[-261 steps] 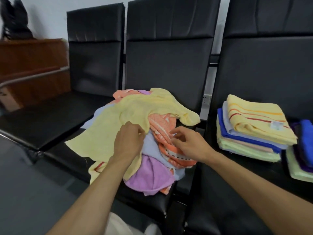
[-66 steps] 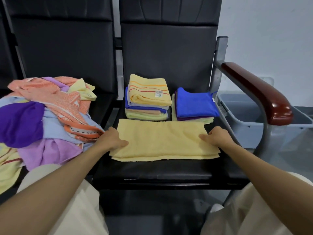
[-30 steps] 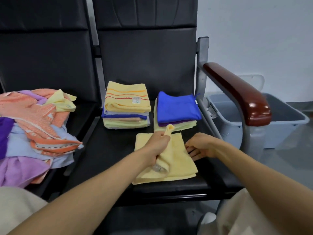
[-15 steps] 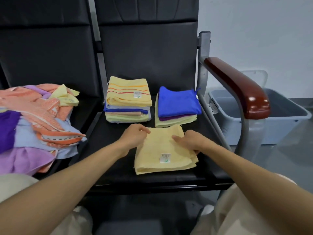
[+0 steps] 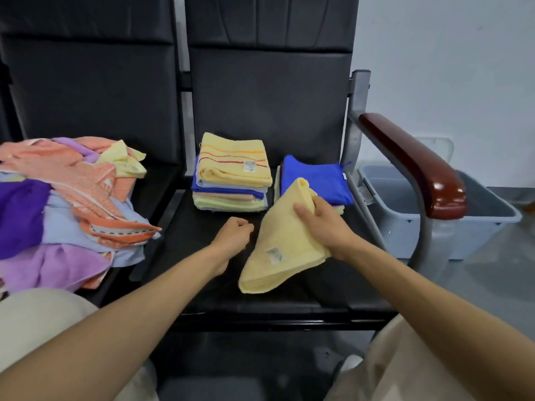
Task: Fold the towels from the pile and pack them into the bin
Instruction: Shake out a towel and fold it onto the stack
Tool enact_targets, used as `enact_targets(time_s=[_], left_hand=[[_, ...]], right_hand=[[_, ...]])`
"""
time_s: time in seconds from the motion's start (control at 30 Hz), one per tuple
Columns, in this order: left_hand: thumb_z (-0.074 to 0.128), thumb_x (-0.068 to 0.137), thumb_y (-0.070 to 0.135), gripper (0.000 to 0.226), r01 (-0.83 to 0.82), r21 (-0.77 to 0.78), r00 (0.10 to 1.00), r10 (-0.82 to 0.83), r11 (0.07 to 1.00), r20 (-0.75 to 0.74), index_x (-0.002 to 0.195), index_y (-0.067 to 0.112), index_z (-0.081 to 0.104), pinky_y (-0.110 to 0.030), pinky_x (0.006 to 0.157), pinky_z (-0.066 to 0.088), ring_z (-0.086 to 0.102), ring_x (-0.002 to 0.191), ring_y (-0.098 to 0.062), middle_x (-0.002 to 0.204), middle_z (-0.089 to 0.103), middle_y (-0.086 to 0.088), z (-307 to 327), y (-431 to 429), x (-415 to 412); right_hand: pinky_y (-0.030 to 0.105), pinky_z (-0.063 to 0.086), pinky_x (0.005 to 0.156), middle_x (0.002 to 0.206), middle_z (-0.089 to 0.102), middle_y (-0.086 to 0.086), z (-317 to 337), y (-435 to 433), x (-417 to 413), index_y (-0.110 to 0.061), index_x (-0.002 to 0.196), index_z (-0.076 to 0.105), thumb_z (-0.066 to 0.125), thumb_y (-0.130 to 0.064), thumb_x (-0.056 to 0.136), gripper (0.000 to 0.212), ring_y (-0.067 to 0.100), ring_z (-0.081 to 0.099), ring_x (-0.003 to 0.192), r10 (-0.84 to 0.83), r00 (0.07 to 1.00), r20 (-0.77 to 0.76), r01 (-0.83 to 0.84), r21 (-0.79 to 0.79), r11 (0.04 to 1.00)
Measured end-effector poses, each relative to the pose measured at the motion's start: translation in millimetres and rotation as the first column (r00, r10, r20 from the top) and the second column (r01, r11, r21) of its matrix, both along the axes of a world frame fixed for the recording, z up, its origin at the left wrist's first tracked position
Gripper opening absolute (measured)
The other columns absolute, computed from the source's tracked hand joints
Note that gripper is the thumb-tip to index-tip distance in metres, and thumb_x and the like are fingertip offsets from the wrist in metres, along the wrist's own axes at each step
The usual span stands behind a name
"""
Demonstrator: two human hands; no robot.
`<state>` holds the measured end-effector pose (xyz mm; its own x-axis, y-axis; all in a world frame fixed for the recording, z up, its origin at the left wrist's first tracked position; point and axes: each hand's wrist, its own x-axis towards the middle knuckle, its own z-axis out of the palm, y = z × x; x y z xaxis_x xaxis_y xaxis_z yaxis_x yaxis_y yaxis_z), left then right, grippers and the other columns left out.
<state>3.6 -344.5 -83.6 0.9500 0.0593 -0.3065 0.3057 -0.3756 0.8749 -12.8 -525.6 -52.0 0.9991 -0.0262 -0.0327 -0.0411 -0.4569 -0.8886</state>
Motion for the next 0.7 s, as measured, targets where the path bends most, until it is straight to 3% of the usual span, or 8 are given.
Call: enact_targets(time_s=[0.07,0.13,0.2,0.27,0.37,0.43,0.57,0.7], left_hand=[[0.049,0.100,0.029,0.044,-0.072,-0.227,0.989,0.040,0.971,-0.141,0.139,0.009,0.044,-0.040,0.096,0.050,0.057,0.108,-0.023,0.113,0.057,-0.008,-1,-5,-2],[0.052,0.098,0.032,0.047,-0.114,-0.527,0.949,-0.065,0.842,-0.310,0.136,0.004,0.045,-0.041,0.088,0.052,0.063,0.103,-0.027,0.112,0.062,-0.015,2,-4,-5],[0.054,0.096,0.031,0.043,-0.105,-0.731,0.912,-0.228,0.675,-0.342,0.130,0.004,0.051,-0.043,0.081,0.052,0.069,0.091,-0.029,0.105,0.070,-0.017,9,1,-7],[0.056,0.095,0.025,0.038,-0.035,-0.791,0.916,-0.297,0.611,-0.270,0.127,0.006,0.054,-0.044,0.084,0.053,0.070,0.093,-0.029,0.110,0.071,-0.017,21,5,-2],[0.057,0.093,0.014,0.034,0.159,-0.676,0.946,-0.307,0.719,-0.104,0.127,0.011,0.056,-0.041,0.087,0.054,0.067,0.104,-0.025,0.118,0.069,-0.011,42,0,17],[0.056,0.094,0.011,0.033,0.233,-0.536,0.958,-0.286,0.811,-0.017,0.126,0.017,0.054,-0.042,0.088,0.053,0.064,0.109,-0.024,0.120,0.068,-0.006,54,-11,38],[0.057,0.094,0.012,0.037,0.237,-0.231,0.965,-0.202,0.944,0.165,0.129,0.018,0.046,-0.041,0.085,0.053,0.060,0.108,-0.020,0.123,0.061,0.000,65,-45,85],[0.048,0.097,0.017,0.027,0.198,0.084,0.935,-0.213,0.977,0.282,0.122,0.021,0.041,-0.033,0.076,0.045,0.051,0.101,-0.016,0.113,0.052,0.005,63,-79,128]], right_hand=[[0.032,0.049,0.084,0.125,0.057,0.003,11,1,1,-0.015,0.138,0.043,0.047,-0.039,0.099,0.046,0.017,0.058,0.104,-0.004,1.000,-0.009,0.006,0.151,0.988],[0.038,0.054,0.086,0.122,0.060,0.006,20,-3,2,-0.016,0.134,0.047,0.048,-0.038,0.099,0.041,0.021,0.061,0.104,0.008,0.999,-0.031,0.001,0.301,0.954],[0.039,0.056,0.084,0.118,0.064,0.005,27,-10,4,-0.018,0.128,0.052,0.049,-0.036,0.099,0.034,0.022,0.064,0.105,0.000,0.999,-0.034,0.014,0.418,0.908],[0.042,0.056,0.087,0.116,0.066,0.005,33,-22,9,-0.020,0.121,0.056,0.051,-0.034,0.099,0.027,0.024,0.065,0.106,-0.029,0.998,-0.049,0.050,0.509,0.860],[0.046,0.054,0.090,0.115,0.068,0.008,40,-43,21,-0.020,0.114,0.060,0.052,-0.024,0.098,0.018,0.027,0.065,0.106,-0.064,0.995,-0.077,0.095,0.553,0.828],[0.044,0.053,0.089,0.113,0.067,0.007,45,-57,34,-0.020,0.118,0.060,0.051,-0.017,0.096,0.024,0.026,0.064,0.104,-0.117,0.991,-0.071,0.136,0.460,0.877],[0.042,0.051,0.089,0.112,0.062,0.001,50,-78,70,-0.022,0.120,0.053,0.043,-0.013,0.095,0.029,0.022,0.061,0.101,-0.193,0.980,0.040,0.182,0.195,0.964],[0.043,0.050,0.087,0.107,0.061,0.005,43,-93,118,-0.015,0.111,0.054,0.038,-0.010,0.092,0.025,0.025,0.059,0.101,-0.276,0.950,0.148,0.281,-0.010,0.960]])
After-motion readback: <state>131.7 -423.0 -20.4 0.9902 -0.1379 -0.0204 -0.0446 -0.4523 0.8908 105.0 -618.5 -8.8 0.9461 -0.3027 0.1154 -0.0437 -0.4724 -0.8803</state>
